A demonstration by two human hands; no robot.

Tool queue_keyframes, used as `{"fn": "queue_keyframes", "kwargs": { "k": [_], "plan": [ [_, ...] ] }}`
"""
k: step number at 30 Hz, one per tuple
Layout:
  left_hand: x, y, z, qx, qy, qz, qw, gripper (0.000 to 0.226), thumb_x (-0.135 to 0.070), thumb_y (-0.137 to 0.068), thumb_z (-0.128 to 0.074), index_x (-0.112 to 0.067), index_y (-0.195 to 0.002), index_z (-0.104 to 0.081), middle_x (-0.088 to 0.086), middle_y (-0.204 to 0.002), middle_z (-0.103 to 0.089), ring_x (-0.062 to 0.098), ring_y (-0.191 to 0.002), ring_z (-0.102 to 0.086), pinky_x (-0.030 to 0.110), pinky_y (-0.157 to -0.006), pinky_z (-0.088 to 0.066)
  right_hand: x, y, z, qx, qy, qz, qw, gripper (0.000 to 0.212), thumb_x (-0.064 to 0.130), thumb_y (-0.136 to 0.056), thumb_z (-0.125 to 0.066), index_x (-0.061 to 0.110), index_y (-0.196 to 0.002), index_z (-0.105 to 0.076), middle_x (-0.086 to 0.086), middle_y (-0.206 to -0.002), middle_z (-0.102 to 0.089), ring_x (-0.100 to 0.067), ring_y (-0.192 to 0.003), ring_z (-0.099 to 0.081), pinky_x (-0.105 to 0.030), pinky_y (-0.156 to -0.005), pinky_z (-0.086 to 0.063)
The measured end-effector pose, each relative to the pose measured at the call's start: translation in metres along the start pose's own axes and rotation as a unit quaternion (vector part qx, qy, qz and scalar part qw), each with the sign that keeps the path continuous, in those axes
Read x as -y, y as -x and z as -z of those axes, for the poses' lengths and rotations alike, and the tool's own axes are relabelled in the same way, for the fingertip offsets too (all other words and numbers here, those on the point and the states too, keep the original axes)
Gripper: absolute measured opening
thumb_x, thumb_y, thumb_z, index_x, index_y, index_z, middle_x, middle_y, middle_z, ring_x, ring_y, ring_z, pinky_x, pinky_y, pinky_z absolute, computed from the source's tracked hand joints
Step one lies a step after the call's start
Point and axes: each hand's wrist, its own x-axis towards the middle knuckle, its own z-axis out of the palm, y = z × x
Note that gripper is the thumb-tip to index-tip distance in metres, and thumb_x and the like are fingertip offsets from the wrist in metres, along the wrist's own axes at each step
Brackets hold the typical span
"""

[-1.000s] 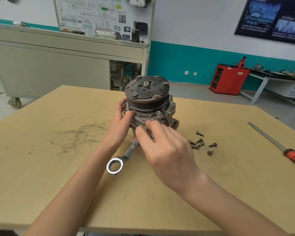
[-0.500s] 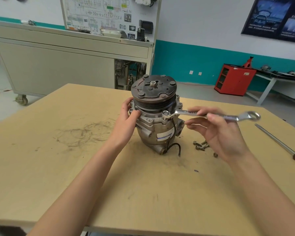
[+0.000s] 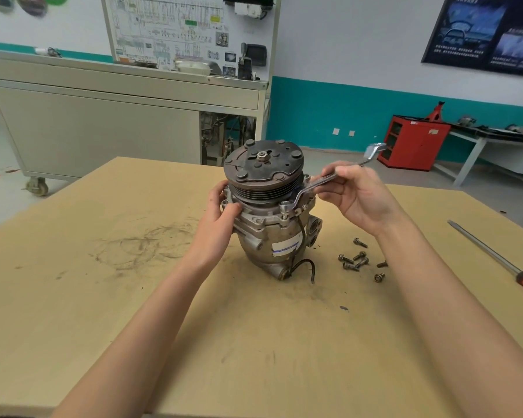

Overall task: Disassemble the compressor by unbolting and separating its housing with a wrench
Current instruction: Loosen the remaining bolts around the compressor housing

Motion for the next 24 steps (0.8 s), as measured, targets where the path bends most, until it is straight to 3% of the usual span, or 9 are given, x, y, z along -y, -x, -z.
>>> {"fn": "queue_keyframes", "kwargs": {
  "k": [4,6,7,9,10,11,16,20,24],
  "plan": [
    [0.001,-0.001,0.000,-0.006,-0.005,-0.003,1.000,0.045,-0.022,-0.100,-0.038,-0.033,-0.143,-0.030,-0.014,-0.131,-0.046,-0.026,-0.087,-0.050,0.004,-0.070,-0.041,0.011,0.039,-0.021,-0.106,0.163,0.206,0.959,0.025,0.015,-0.098,-0.048,0.009,-0.081,-0.066,-0.004,-0.069,-0.072,-0.020,-0.061,-0.071,-0.024,-0.057,-0.057],
    [0.000,-0.001,0.000,-0.007,-0.006,-0.001,1.000,0.045,-0.022,-0.100,-0.038,-0.033,-0.143,-0.030,-0.013,-0.132,-0.046,-0.026,-0.088,-0.050,0.005,-0.071,-0.040,0.015,0.060,-0.039,-0.089,0.286,0.340,0.891,0.021,0.019,-0.095,-0.052,0.008,-0.085,-0.067,-0.001,-0.072,-0.073,-0.020,-0.062,-0.071,-0.030,-0.056,-0.058],
    [0.000,-0.001,0.000,-0.007,-0.006,-0.001,1.000,0.045,-0.022,-0.100,-0.038,-0.032,-0.143,-0.030,-0.012,-0.133,-0.046,-0.025,-0.090,-0.050,0.003,-0.070,-0.040,0.015,0.067,-0.048,-0.074,0.386,0.421,0.817,0.021,0.019,-0.094,-0.054,0.005,-0.087,-0.068,-0.004,-0.075,-0.073,-0.021,-0.061,-0.071,-0.034,-0.053,-0.058],
    [0.001,-0.002,-0.001,-0.013,-0.009,-0.005,1.000,0.045,-0.019,-0.100,-0.039,-0.029,-0.143,-0.031,-0.008,-0.136,-0.047,-0.016,-0.096,-0.052,0.001,-0.070,-0.040,0.011,0.077,-0.064,-0.042,0.577,0.542,0.610,0.025,0.020,-0.095,-0.055,0.002,-0.084,-0.070,-0.012,-0.077,-0.071,-0.024,-0.059,-0.068,-0.036,-0.048,-0.053],
    [0.001,-0.002,0.000,-0.016,-0.010,-0.010,1.000,0.045,-0.018,-0.100,-0.040,-0.027,-0.143,-0.032,-0.005,-0.137,-0.048,-0.009,-0.101,-0.053,0.003,-0.074,-0.040,0.007,0.080,-0.072,-0.038,0.634,0.562,0.529,0.026,0.020,-0.095,-0.057,0.002,-0.081,-0.070,-0.014,-0.076,-0.070,-0.025,-0.057,-0.066,-0.035,-0.046,-0.051],
    [0.001,-0.001,0.000,-0.017,-0.010,-0.014,1.000,0.044,-0.018,-0.100,-0.041,-0.027,-0.143,-0.033,-0.004,-0.137,-0.049,-0.003,-0.106,-0.053,0.008,-0.079,-0.041,0.002,0.081,-0.078,-0.033,0.665,0.568,0.484,0.027,0.021,-0.094,-0.059,0.001,-0.079,-0.070,-0.014,-0.075,-0.069,-0.025,-0.057,-0.064,-0.034,-0.045,-0.050],
    [0.001,0.001,0.000,-0.013,-0.002,-0.021,1.000,0.044,-0.019,-0.099,-0.042,-0.030,-0.141,-0.035,-0.007,-0.133,-0.052,0.003,-0.111,-0.053,0.026,-0.097,-0.041,-0.020,0.086,-0.089,0.001,0.686,0.563,0.460,0.024,0.022,-0.091,-0.064,0.003,-0.078,-0.071,-0.015,-0.073,-0.068,-0.024,-0.055,-0.063,-0.031,-0.046,-0.050],
    [0.001,-0.001,-0.001,-0.015,-0.003,-0.016,1.000,0.041,-0.019,-0.099,-0.041,-0.033,-0.137,-0.035,-0.003,-0.134,-0.051,0.007,-0.107,-0.054,0.026,-0.090,-0.041,-0.031,0.085,-0.092,-0.005,0.694,0.570,0.440,0.024,0.023,-0.090,-0.064,0.005,-0.076,-0.071,-0.017,-0.077,-0.069,-0.023,-0.056,-0.063,-0.029,-0.049,-0.051],
    [0.002,0.000,0.000,-0.007,0.006,-0.018,1.000,0.043,-0.019,-0.099,-0.041,-0.031,-0.140,-0.034,-0.004,-0.136,-0.051,0.008,-0.117,-0.053,0.026,-0.096,-0.042,-0.032,0.082,-0.089,-0.034,0.703,0.558,0.440,0.022,0.024,-0.088,-0.067,0.006,-0.076,-0.071,-0.017,-0.078,-0.069,-0.023,-0.055,-0.062,-0.030,-0.049,-0.050]
  ]
}}
